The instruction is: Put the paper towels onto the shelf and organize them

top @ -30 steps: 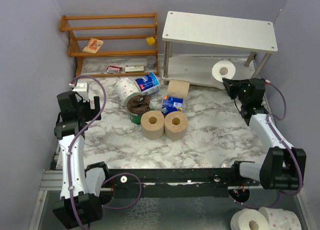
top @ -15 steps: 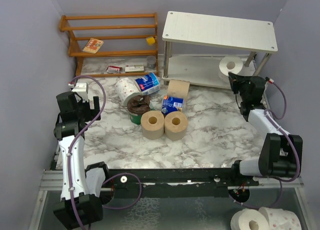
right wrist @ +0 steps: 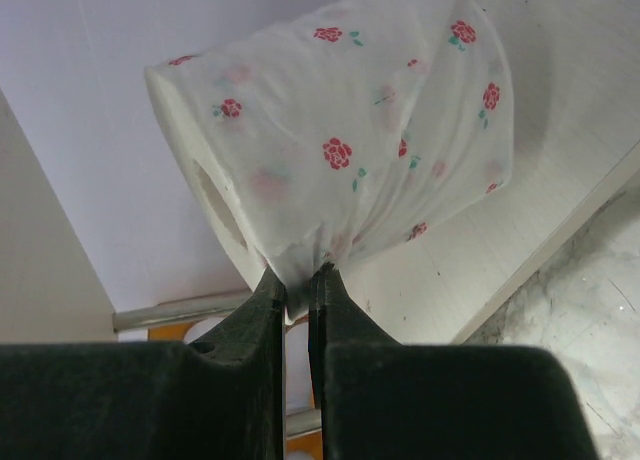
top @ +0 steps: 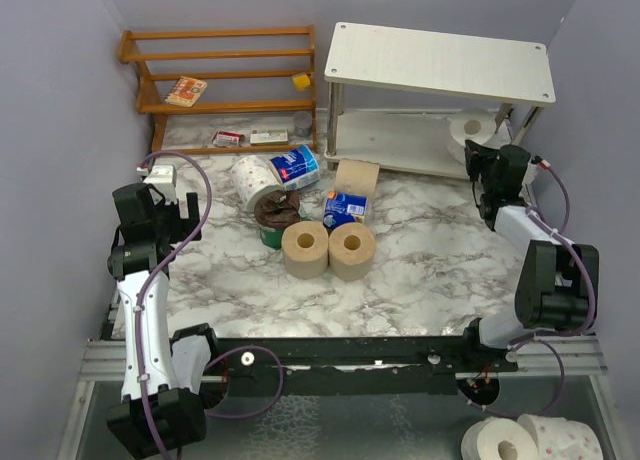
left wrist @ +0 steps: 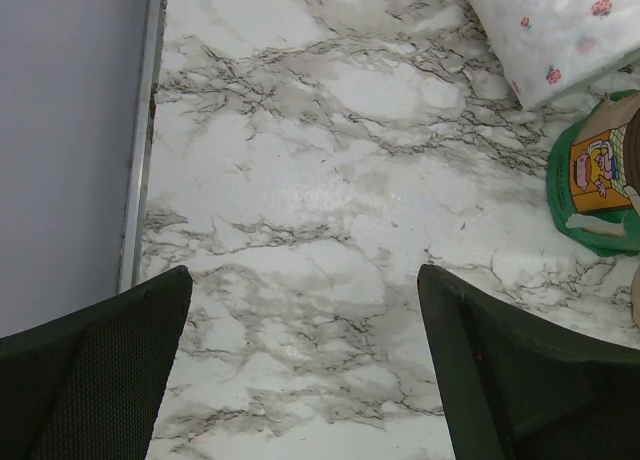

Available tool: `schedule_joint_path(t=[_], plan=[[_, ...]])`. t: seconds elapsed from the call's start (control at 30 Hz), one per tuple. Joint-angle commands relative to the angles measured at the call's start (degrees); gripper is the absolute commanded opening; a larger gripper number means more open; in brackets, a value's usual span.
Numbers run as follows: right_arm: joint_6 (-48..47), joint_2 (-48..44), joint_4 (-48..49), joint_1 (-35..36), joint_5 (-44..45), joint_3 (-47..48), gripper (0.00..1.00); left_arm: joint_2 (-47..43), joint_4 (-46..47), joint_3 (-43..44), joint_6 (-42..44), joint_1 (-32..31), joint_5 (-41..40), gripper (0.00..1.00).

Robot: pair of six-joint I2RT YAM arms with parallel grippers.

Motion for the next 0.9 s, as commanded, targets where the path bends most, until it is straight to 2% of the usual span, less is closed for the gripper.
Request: schedule_joint_path(t=[0.0,0.23,0.63,0.67,0.7,0.73,0.83,0.87], plan=[[2.02,2.82,5.32,-1.12,0.46,4.47,0.01,-0.14,1.35,-0.43,-0.54,0.48,-1.16,0.99],[3.04,6.84,6.64,-1.96,-1.77,6.8,0.01,-0.05,1.43,-0.46,-0.6,0.49,-1.19,0.99],[-0.09,8.32,8.01,-3.36,1.93,5.77,0.01,-0.29,1.41,-0.53,-0.66,0.58,-1.19,0.99],[-0.93,8.31,8.95,-3.54,2.1,5.48,0.05,-0.28,1.36,-0.57,-0.59,0.56,-1.18,0.99],[-1.9,8.15,9.85,-3.66,2.67,5.15,0.15,-0.29,1.39,-0.6,-0.6,0.55,-1.18,0.99],[-2.73,8.04,10.47,-3.75,3.29,4.93,0.21,-0.3,1.43,-0.58,-0.6,0.6,-1.14,0.99],[-3.22,7.79,9.74,-4.01,4.79,4.67,0.26,-0.38,1.44,-0.6,-0.57,0.55,-1.18,0.99],[-3.18,7.79,9.47,-4.11,4.8,4.72,0.33,-0.36,1.37,-0.58,-0.54,0.6,-1.1,0.99]])
